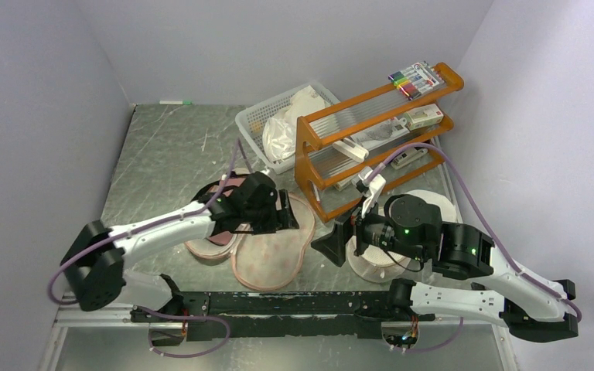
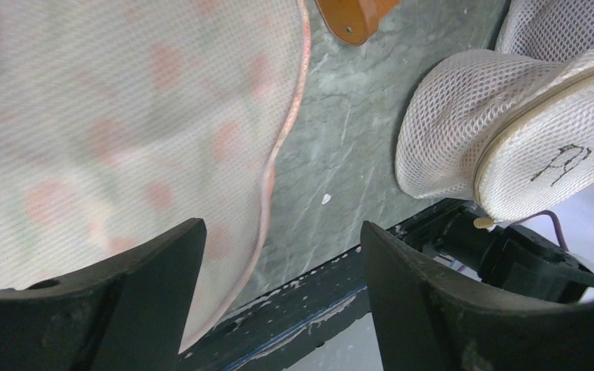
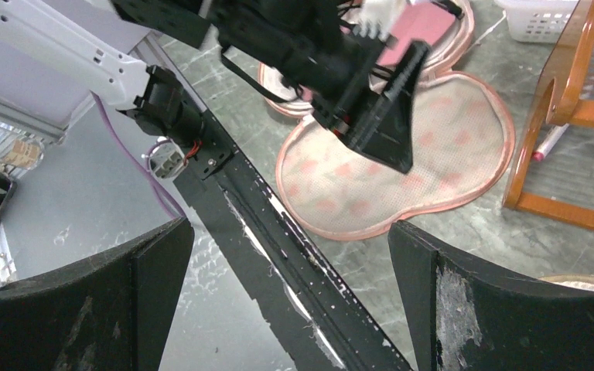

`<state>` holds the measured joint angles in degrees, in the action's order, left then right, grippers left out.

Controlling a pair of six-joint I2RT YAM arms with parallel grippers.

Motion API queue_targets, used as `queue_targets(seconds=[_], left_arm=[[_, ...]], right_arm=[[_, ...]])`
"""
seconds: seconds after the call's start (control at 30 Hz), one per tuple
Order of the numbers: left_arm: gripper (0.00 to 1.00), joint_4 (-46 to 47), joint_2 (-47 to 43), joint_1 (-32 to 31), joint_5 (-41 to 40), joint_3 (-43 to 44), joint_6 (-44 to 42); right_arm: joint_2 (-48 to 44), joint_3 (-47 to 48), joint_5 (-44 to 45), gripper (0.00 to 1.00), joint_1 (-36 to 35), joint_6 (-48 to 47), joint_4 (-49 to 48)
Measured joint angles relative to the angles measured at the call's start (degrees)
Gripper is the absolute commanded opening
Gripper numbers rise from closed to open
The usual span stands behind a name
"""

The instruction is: Unzip the laundry bag and remove the bra

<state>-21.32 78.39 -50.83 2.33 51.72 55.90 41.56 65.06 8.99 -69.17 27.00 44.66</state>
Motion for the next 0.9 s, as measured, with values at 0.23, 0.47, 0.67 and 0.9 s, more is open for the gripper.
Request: queue_targets(seconds=[0.23, 0.47, 0.67, 0.9], left_arm=[[0.99, -6.3, -11.7, 15.4, 0.2, -1.5, -6.7], [1.00, -10.4, -2.0, 35.2, 7.1, 4.5, -20.7], [0.98, -10.0, 7.8, 41.0, 11.9, 11.9, -28.7], [0.91, -8.0, 17.4, 44.9, 17.4, 17.7, -34.9]], right_arm=[[0.0, -4.4, 1.8, 1.00, 0.0, 3.2, -1.4], [3.9, -7.1, 6.5, 1.00, 0.0, 5.7, -4.6], [8.0, -6.9, 8.6, 1.00, 0.0, 8.2, -6.2], [10.0, -3.6, 5.3, 1.00, 0.0, 12.1, -5.4]])
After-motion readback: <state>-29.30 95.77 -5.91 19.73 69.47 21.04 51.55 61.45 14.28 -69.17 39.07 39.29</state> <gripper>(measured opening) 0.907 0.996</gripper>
